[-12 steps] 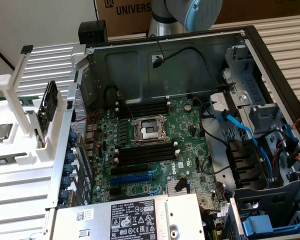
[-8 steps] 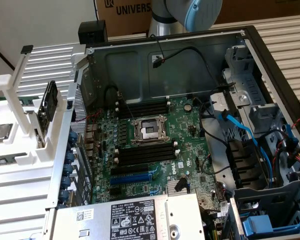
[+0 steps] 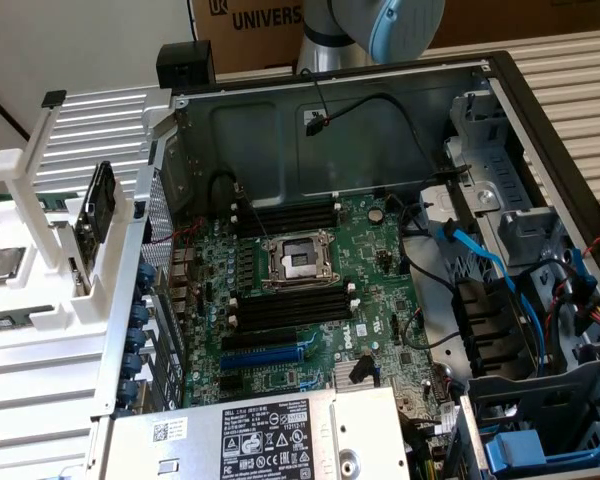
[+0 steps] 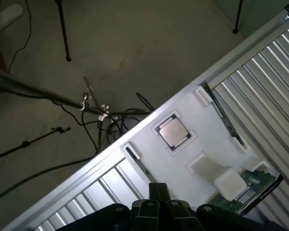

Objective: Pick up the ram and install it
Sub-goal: 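Pick up the ram and move it above insertion slot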

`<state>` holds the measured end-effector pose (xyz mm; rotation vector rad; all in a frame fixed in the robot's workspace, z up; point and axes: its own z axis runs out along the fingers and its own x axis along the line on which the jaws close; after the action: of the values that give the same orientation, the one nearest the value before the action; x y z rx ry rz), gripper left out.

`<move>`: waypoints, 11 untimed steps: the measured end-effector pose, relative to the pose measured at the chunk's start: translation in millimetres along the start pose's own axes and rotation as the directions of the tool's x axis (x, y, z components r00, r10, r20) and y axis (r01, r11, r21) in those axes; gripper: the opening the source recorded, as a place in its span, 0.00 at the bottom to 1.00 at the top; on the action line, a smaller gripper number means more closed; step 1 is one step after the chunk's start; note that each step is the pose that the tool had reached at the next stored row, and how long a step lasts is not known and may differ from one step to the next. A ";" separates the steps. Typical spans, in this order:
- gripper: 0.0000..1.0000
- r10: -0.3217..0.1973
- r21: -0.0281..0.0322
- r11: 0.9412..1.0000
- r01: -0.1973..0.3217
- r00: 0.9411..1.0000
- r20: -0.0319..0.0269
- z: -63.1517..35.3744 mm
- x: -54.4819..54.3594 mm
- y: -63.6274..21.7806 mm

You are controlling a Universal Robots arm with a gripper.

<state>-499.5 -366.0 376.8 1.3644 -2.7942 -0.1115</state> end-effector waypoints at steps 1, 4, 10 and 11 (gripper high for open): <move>0.11 -0.018 0.000 1.000 0.018 1.000 -0.001 0.0 0.0 0.0; 0.11 -0.108 -0.001 0.994 0.108 0.994 -0.008 0.0 0.0 0.0; 0.11 -0.268 -0.003 0.963 0.268 0.963 -0.020 0.0 0.0 0.0; 0.11 -0.287 -0.002 0.958 0.287 0.958 -0.021 0.0 0.0 0.0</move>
<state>-499.5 -365.9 376.8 1.7517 -2.5599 -0.1012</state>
